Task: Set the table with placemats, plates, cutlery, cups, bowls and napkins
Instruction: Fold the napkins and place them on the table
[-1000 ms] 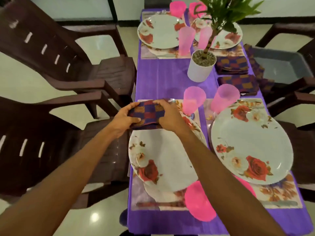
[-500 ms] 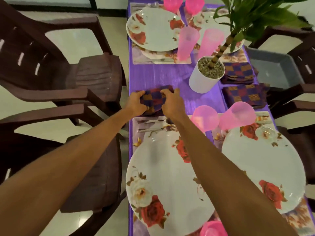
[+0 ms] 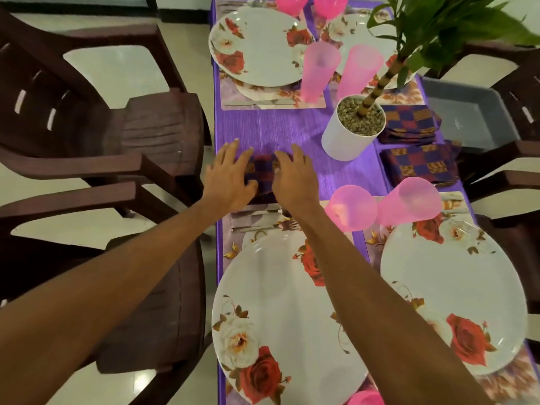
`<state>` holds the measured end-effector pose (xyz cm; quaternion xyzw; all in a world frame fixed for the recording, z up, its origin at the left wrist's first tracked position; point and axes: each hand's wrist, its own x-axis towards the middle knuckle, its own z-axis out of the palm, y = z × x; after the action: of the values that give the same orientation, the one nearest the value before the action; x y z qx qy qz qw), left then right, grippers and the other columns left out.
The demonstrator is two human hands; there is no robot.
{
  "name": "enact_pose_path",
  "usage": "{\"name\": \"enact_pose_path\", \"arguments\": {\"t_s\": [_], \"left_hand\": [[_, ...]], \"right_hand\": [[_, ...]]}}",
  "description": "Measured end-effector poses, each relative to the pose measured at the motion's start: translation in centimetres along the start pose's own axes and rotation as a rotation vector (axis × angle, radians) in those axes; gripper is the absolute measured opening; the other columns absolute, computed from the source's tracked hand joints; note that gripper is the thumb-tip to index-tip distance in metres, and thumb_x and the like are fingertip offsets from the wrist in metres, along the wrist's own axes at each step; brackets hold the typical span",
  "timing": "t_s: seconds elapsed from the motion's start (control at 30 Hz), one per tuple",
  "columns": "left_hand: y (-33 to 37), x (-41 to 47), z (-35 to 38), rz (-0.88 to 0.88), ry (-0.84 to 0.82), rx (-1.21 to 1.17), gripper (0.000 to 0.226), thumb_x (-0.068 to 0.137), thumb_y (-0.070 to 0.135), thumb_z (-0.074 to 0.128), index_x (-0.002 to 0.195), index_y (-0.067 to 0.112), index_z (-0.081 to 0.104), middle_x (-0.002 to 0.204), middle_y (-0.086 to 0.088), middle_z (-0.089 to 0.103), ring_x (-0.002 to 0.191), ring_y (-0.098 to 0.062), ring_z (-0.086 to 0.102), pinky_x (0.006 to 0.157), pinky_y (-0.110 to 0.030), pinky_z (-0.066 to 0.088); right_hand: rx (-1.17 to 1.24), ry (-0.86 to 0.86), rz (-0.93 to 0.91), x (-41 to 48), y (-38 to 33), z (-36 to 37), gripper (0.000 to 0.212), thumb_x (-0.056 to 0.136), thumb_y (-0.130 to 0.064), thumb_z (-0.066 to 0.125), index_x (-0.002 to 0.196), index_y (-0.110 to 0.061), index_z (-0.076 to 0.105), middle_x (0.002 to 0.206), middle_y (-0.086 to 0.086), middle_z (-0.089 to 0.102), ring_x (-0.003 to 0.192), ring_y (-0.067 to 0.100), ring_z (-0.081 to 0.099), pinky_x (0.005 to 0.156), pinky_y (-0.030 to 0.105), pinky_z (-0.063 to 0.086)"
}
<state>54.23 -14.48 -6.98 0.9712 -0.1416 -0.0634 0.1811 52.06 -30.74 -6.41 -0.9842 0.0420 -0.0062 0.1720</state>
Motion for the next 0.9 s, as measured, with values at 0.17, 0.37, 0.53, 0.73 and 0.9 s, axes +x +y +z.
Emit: {"name": "enact_pose_path", "arguments": {"t_s": [0.17, 0.37, 0.53, 0.73, 0.9], "left_hand": [[-0.4, -0.9, 3.3, 0.081, -0.086, 0.186, 0.067, 0.101, 0.056, 0.009, 0.159, 0.024, 0.009, 0.167, -0.008, 0.002, 0.153, -0.033, 0.001, 0.123, -0.055, 0.01], [-0.7, -0.3, 3.3, 0.06, -0.132, 0.171, 0.066, 0.102, 0.055, 0.013, 0.159, 0.023, 0.009, 0.167, -0.009, 0.0, 0.153, -0.033, -0.001, 0.123, -0.054, 0.006], [0.0, -3.0, 0.4, 0.077, 0.131, -0.158, 0.041, 0.098, 0.04, 0.044, 0.129, 0.018, 0.06, 0.13, -0.006, 0.061, 0.123, -0.024, 0.054, 0.107, -0.046, 0.043], [6.4, -11.6, -1.6, -0.089, 0.358, -0.432, 0.019, 0.095, 0.022, 0.059, 0.104, 0.016, 0.074, 0.095, 0.002, 0.075, 0.081, -0.013, 0.067, 0.077, -0.03, 0.054], [18.7, -17.3, 1.4, -0.08, 0.304, -0.604, 0.022, 0.087, 0.031, 0.056, 0.097, 0.023, 0.074, 0.079, 0.008, 0.073, 0.069, -0.008, 0.066, 0.071, -0.031, 0.054]], "right_hand": [[-0.195, -0.138, -0.092, -0.4, 0.7, 2.8, 0.054, 0.108, -0.041, 0.028, 0.159, -0.024, 0.023, 0.168, 0.007, 0.012, 0.155, 0.03, 0.007, 0.121, 0.058, 0.013], [-0.18, -0.177, -0.038, -0.9, 0.6, 2.8, 0.055, 0.107, -0.042, 0.027, 0.16, -0.028, 0.019, 0.169, 0.005, 0.009, 0.155, 0.028, 0.004, 0.121, 0.062, 0.009], [0.029, -0.201, -0.07, -2.4, -2.1, -1.2, 0.043, 0.103, -0.034, 0.045, 0.145, -0.025, 0.048, 0.165, 0.007, 0.024, 0.152, 0.03, 0.018, 0.12, 0.056, 0.021], [0.316, -0.15, -0.118, -12.3, -0.8, -6.5, 0.021, 0.097, -0.031, 0.055, 0.099, -0.025, 0.074, 0.096, 0.0, 0.074, 0.09, 0.026, 0.066, 0.077, 0.036, 0.051], [0.283, -0.074, -0.036, -21.9, 10.0, -11.8, 0.022, 0.096, -0.039, 0.058, 0.09, -0.025, 0.074, 0.087, 0.0, 0.074, 0.086, 0.026, 0.067, 0.069, 0.033, 0.046]]}}
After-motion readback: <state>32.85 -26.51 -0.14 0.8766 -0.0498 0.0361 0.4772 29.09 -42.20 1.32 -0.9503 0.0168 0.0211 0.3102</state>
